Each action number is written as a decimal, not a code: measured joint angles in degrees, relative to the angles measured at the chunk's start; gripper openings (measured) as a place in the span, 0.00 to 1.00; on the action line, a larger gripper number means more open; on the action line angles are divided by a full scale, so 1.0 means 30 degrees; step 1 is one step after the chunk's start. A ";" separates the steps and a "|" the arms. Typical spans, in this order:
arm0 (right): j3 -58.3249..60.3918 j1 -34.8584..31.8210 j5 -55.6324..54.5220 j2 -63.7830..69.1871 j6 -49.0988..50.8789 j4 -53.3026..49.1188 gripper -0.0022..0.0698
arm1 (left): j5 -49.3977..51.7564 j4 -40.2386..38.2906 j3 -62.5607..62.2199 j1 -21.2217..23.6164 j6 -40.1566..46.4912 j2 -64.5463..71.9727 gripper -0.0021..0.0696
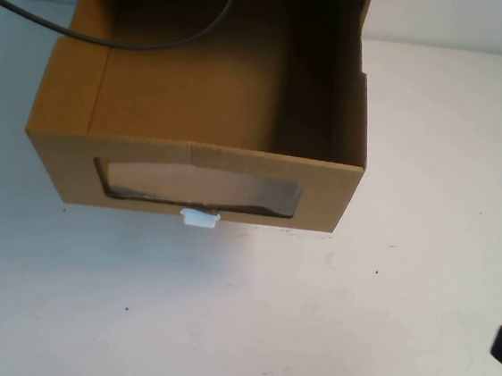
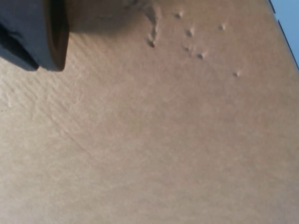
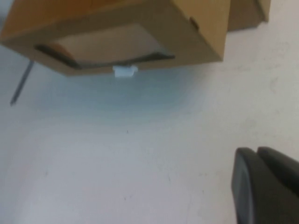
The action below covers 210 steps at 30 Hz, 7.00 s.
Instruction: Close the shoe box
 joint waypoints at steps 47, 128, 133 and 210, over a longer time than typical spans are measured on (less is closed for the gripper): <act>-1.2483 1.2737 -1.3232 2.0141 -0.3347 0.0343 0.01 | 0.0014 -0.0440 0.0000 0.0000 0.0000 0.0000 0.03; -0.3665 1.1960 0.1838 -0.6102 1.2019 -1.4951 0.01 | -0.7530 0.0922 2.4615 0.0000 -0.0422 -2.8975 0.03; -0.1564 1.1960 0.2065 -0.9465 1.2570 -1.5392 0.01 | -0.8481 0.0968 2.8592 0.0000 -0.0489 -3.3158 0.03; 1.0504 -0.0413 -0.8513 -0.9446 -0.0085 -0.9934 0.01 | -1.2775 0.0510 3.7465 0.0000 -0.0085 -3.6065 0.03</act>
